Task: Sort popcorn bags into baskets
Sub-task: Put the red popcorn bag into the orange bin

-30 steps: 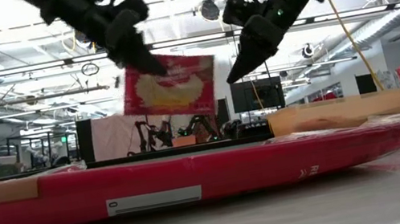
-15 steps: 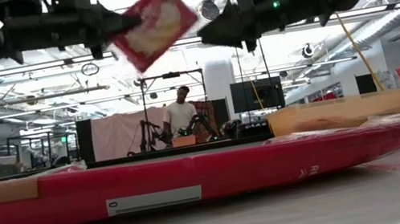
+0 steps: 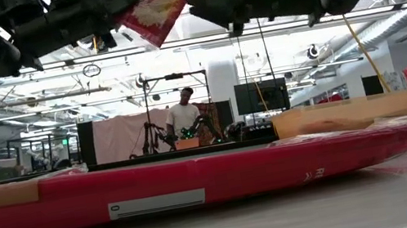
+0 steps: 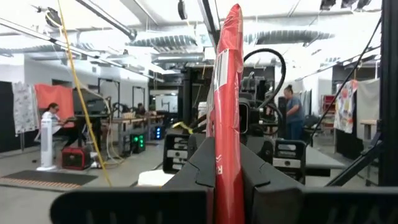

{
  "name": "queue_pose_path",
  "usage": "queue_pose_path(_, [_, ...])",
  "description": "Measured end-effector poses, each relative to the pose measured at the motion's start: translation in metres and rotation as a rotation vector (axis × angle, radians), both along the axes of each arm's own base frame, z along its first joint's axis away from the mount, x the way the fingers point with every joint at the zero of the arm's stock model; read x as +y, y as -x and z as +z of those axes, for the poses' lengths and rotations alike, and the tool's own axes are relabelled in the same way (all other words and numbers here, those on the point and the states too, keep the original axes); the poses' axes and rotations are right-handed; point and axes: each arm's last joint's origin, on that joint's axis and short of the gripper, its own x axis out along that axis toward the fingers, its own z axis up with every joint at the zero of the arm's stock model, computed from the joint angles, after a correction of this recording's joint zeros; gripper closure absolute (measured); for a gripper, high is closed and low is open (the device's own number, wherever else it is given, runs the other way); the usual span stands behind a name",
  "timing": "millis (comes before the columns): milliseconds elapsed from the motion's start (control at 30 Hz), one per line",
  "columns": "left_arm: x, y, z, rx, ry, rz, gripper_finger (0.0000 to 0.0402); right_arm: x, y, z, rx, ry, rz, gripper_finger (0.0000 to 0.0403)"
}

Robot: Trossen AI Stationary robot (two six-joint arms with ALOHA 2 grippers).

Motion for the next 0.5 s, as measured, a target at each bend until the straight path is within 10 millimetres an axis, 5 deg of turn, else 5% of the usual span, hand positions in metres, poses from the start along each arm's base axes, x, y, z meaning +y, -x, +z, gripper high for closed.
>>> queue_pose_path(300, [0.001,-0.007,-0.01,0.015,0.029,-0.02,0.0383,-0.005,-0.033,-0.003,-0.012,0.008,0.081,0.0244])
queue_pose_path(500, [-0.003,-0.006,-0.009,0.019,-0.015,-0.049,0.0372,-0.004,-0.029,-0.007,0.041,0.049,0.092,0.0299])
